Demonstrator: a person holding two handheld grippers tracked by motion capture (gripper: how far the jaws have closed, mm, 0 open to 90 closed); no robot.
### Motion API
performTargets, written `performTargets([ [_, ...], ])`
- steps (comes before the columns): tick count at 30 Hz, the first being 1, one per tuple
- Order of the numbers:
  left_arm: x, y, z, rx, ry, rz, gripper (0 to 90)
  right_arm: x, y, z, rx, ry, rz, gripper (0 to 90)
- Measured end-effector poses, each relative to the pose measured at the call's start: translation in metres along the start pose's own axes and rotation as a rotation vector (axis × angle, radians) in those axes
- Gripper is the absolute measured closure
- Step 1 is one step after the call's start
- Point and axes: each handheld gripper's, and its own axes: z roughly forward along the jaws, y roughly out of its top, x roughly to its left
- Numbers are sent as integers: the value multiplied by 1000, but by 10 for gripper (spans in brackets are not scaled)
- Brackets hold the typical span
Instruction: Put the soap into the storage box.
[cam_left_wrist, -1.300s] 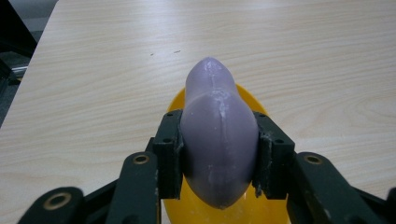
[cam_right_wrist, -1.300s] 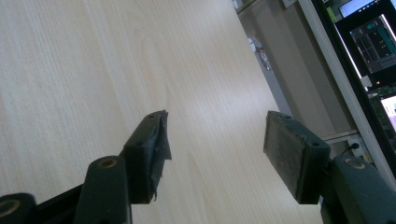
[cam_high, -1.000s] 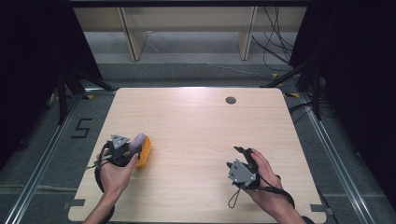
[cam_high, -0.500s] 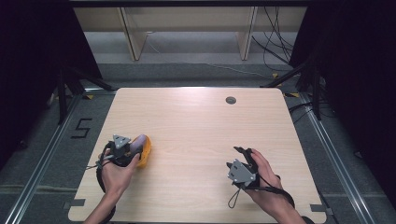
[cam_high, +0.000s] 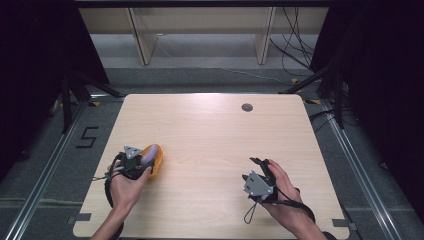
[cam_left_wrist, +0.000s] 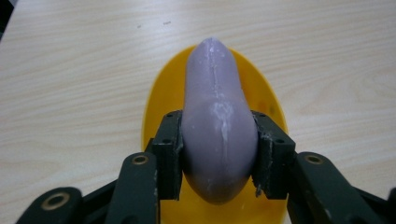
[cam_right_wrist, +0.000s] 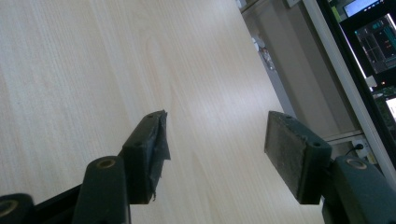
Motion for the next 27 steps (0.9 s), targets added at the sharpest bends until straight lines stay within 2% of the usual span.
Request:
performTargets([
  [2,-1,-1,2,30,-16,6,581,0,0,0,3,0,-3,399],
  [9,-1,0,3,39,-28,15,573,1,-1,0,5,9,5,398],
  [11,-1,0,1,29,-31,6,550,0,-1,0,3,5,1,398],
  [15,-1,1,-5,14,-32,20,483,1,-1,0,4,12,7,394],
  [17,1,1,-10,12,-26,42,466,1,-1,0,8,13,8,394],
  [19,3,0,-16,7,-43,59,412,1,-2,-1,13,9,11,393],
  [20,2,0,-18,6,-49,60,392,0,-2,0,8,12,-5,392],
  [21,3,-1,-21,3,-61,72,375,1,-2,0,13,13,7,392],
  [23,3,-4,-27,-3,-79,89,370,1,-2,0,13,13,7,392],
  [27,4,-10,-39,-49,-104,81,353,1,-2,0,14,11,3,391],
])
